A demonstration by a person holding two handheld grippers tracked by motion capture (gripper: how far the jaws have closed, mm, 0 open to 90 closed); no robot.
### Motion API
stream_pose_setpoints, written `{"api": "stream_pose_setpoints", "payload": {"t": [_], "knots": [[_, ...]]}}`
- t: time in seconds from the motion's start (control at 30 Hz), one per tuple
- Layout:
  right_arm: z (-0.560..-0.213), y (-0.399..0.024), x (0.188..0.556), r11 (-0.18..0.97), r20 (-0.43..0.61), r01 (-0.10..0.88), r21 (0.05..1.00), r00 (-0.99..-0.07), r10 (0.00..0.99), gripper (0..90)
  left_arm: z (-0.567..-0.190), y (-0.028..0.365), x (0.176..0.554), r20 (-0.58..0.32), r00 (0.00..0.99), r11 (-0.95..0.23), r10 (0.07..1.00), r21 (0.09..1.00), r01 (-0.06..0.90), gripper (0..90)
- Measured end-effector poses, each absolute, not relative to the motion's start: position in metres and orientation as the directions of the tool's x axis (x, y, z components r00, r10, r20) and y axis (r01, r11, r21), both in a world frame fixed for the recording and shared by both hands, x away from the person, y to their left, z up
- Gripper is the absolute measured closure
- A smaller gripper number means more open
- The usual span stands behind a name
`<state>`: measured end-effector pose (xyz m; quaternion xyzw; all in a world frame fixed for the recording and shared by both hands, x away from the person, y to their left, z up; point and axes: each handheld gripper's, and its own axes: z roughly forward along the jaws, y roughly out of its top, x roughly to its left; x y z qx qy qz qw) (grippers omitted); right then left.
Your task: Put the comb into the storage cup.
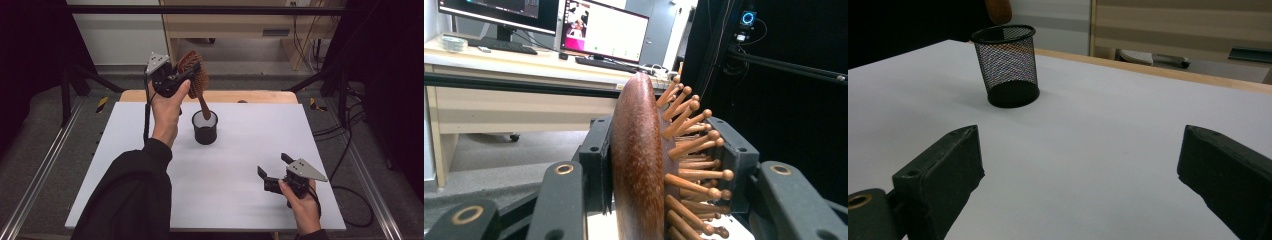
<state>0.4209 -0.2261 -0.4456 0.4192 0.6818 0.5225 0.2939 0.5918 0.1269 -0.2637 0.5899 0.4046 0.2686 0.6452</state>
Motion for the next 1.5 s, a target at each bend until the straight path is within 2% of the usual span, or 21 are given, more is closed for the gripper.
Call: {"api": "stream_pose_setpoints", "payload": {"t": [1.03,1.5], "knots": [[-0.449,-0.225,0.421,0.108,0.033,0.27,0.957,-0.47,0.882,4.4,-0.299,0.13,0.603,-0.192,0.514,0.118,0.836,0.978,0.173,50.9],[-0.449,-0.225,0.422,0.11,0.032,0.268,0.957,-0.475,0.879,4.6,-0.303,0.128,0.604,-0.176,0.519,0.097,0.837,0.98,0.176,50.9]]}}
